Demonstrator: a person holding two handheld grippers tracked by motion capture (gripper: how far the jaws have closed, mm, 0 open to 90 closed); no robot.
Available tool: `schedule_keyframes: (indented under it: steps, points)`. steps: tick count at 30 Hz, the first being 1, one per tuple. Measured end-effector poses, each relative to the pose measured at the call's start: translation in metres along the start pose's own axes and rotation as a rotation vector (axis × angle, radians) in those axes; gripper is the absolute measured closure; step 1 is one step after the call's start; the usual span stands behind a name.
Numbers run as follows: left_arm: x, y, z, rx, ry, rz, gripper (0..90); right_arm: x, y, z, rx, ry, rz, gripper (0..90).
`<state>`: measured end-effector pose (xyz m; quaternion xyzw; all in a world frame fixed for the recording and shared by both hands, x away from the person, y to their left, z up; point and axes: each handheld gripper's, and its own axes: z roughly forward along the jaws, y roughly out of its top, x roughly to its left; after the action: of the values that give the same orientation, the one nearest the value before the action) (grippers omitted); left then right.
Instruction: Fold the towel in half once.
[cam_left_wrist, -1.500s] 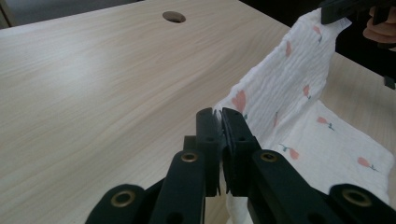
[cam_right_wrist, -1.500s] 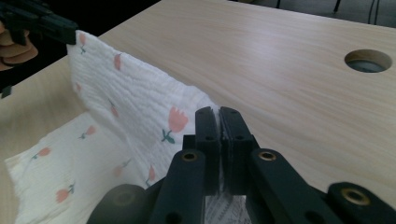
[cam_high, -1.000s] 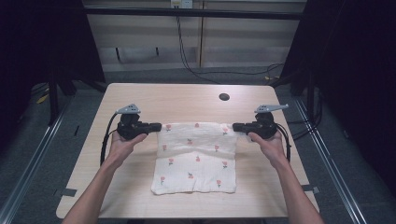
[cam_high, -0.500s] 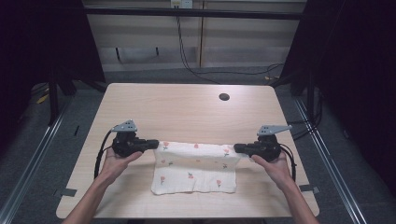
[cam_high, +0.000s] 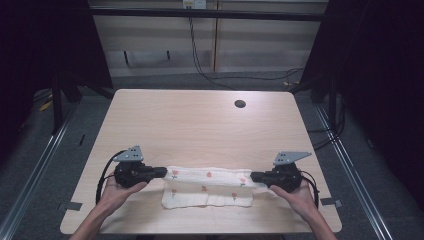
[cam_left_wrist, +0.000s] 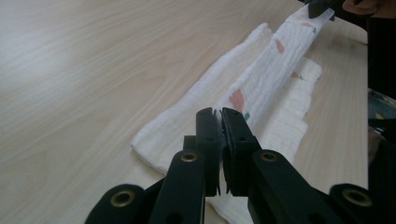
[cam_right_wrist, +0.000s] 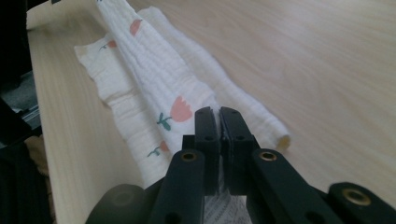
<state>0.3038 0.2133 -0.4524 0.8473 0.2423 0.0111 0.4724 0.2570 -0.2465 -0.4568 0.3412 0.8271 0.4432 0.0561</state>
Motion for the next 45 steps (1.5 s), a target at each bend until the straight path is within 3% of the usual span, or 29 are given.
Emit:
schedule_keyframes:
  steps: [3, 6, 10, 11, 13, 20, 22, 26, 30, 31, 33, 34, 35, 39, 40, 44, 45]
  points:
    - [-0.002, -0.015, 0.0, 0.022, -0.01, -0.029, 86.2, 0.008, -0.007, -0.001, 0.008, -0.021, -0.004, 86.3]
    - [-0.006, -0.022, 0.001, 0.04, -0.022, -0.031, 86.1, 0.01, -0.01, -0.001, 0.001, -0.009, -0.002, 85.9]
    - [-0.015, -0.026, 0.004, 0.074, -0.036, -0.02, 86.1, 0.019, -0.016, 0.002, 0.02, 0.002, -0.01, 84.7]
    - [-0.019, -0.028, 0.007, 0.093, -0.052, 0.0, 85.8, 0.021, -0.018, 0.004, 0.032, 0.011, -0.011, 83.9]
    - [-0.022, -0.028, 0.008, 0.108, -0.063, 0.011, 85.1, 0.026, -0.021, 0.006, 0.064, 0.002, -0.036, 82.4]
    - [-0.028, -0.034, 0.001, 0.113, -0.082, 0.012, 77.7, 0.031, -0.026, -0.001, 0.057, 0.017, -0.031, 76.4]
    - [-0.029, -0.036, -0.004, 0.106, -0.085, 0.009, 75.1, 0.031, -0.026, -0.004, 0.028, 0.024, -0.025, 71.6]
    - [-0.026, -0.033, -0.007, 0.073, -0.082, -0.001, 74.8, 0.032, -0.022, -0.009, -0.004, 0.019, -0.022, 70.6]
    - [-0.016, -0.028, 0.005, 0.102, -0.056, -0.013, 74.1, 0.027, -0.018, -0.005, 0.006, -0.006, -0.022, 70.3]
    - [-0.009, -0.024, 0.012, 0.097, -0.046, -0.03, 73.9, 0.019, -0.016, 0.002, 0.021, -0.045, -0.014, 65.0]
    - [-0.004, -0.019, 0.019, 0.105, -0.039, -0.024, 73.8, 0.009, -0.012, 0.01, 0.018, -0.075, 0.02, 59.8]
    - [-0.004, -0.019, 0.019, 0.105, -0.039, -0.024, 73.7, 0.009, -0.012, 0.01, 0.018, -0.075, 0.02, 59.8]
    - [0.002, -0.014, 0.028, 0.124, -0.024, -0.021, 73.5, -0.001, -0.008, 0.017, 0.015, -0.11, 0.038, 56.6]
    - [0.009, -0.011, 0.04, 0.135, -0.027, -0.038, 73.7, -0.018, 0.0, 0.03, 0.048, -0.149, 0.051, 54.7]
    - [0.01, -0.011, 0.043, 0.14, -0.038, -0.05, 73.7, -0.018, 0.0, 0.03, 0.048, -0.149, 0.051, 54.7]
    - [0.006, -0.017, 0.047, 0.182, -0.034, -0.027, 73.7, -0.024, 0.0, 0.042, 0.098, -0.139, 0.056, 53.1]
    - [0.006, -0.019, 0.05, 0.19, -0.028, -0.024, 72.9, -0.024, -0.002, 0.047, 0.112, -0.136, 0.05, 59.1]
